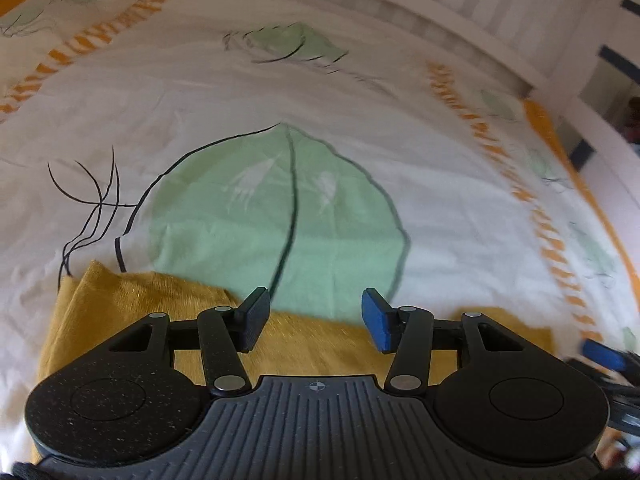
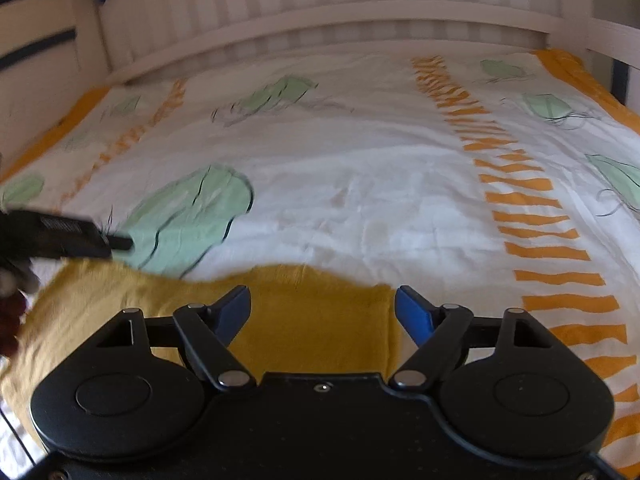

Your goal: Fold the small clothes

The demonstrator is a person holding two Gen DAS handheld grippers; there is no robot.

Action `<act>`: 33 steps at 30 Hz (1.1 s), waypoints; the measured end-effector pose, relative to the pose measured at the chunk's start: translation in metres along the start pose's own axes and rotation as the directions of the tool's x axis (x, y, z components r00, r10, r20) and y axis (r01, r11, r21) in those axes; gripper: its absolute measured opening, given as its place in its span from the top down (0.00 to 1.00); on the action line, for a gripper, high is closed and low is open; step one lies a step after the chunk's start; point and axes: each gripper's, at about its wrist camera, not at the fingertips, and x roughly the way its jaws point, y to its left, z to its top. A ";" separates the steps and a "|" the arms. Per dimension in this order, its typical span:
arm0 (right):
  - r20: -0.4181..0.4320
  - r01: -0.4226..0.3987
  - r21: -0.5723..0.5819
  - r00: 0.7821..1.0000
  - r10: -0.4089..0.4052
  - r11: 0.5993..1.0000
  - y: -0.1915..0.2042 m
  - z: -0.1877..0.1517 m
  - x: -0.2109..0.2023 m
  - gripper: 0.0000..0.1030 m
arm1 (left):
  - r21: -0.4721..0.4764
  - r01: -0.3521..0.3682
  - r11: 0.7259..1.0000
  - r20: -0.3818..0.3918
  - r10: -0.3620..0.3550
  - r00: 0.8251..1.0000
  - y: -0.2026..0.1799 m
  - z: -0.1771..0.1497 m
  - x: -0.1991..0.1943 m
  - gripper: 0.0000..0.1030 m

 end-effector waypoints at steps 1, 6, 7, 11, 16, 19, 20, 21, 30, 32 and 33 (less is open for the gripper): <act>-0.018 -0.004 -0.010 1.000 0.003 1.000 0.002 -0.001 0.003 0.21 | 0.005 0.012 1.000 0.003 -0.012 1.000 0.000 -0.004 -0.006 0.52; -0.072 -0.044 0.050 0.996 0.047 0.998 -0.004 -0.006 0.008 0.15 | 0.023 0.027 0.999 0.013 -0.028 1.000 0.005 -0.038 -0.044 0.45; -0.077 -0.050 0.082 0.995 0.057 0.995 -0.008 -0.007 0.008 0.15 | 0.019 0.024 1.000 0.014 -0.024 1.000 0.008 -0.041 -0.048 0.38; -0.094 -0.067 0.196 0.992 0.087 0.978 -0.022 -0.011 0.008 0.11 | -0.008 -0.002 1.000 -0.006 0.002 1.000 0.018 -0.063 -0.064 0.18; -0.100 -0.082 0.311 0.988 0.119 0.947 -0.039 -0.018 0.003 0.04 | -0.016 -0.054 0.998 -0.038 0.053 0.998 0.024 -0.076 -0.073 0.11; -0.102 -0.118 0.403 0.980 0.173 0.907 -0.051 -0.026 -0.001 0.00 | -0.010 -0.066 0.998 -0.026 0.066 0.997 0.026 -0.082 -0.076 0.11; -0.105 -0.128 0.427 0.976 0.190 0.895 -0.054 -0.029 -0.003 0.00 | -0.022 -0.072 0.997 -0.020 0.072 0.997 0.028 -0.084 -0.076 0.11; -0.112 -0.134 0.448 0.972 0.205 0.884 -0.057 -0.033 -0.004 0.00 | -0.033 -0.072 0.997 -0.020 0.072 0.997 0.030 -0.086 -0.076 0.11; -0.186 -0.204 0.476 0.927 0.325 0.855 -0.057 -0.059 -0.013 0.00 | -0.044 -0.089 0.995 -0.012 0.089 0.996 0.034 -0.095 -0.088 0.11; -0.185 -0.222 0.482 0.920 0.346 0.848 -0.053 -0.063 -0.015 0.00 | -0.042 -0.089 0.995 -0.021 0.088 0.996 0.034 -0.096 -0.085 0.11; -0.181 -0.234 0.489 0.915 0.360 0.840 -0.052 -0.064 -0.014 0.00 | -0.039 -0.092 0.995 -0.024 0.091 0.996 0.034 -0.096 -0.084 0.11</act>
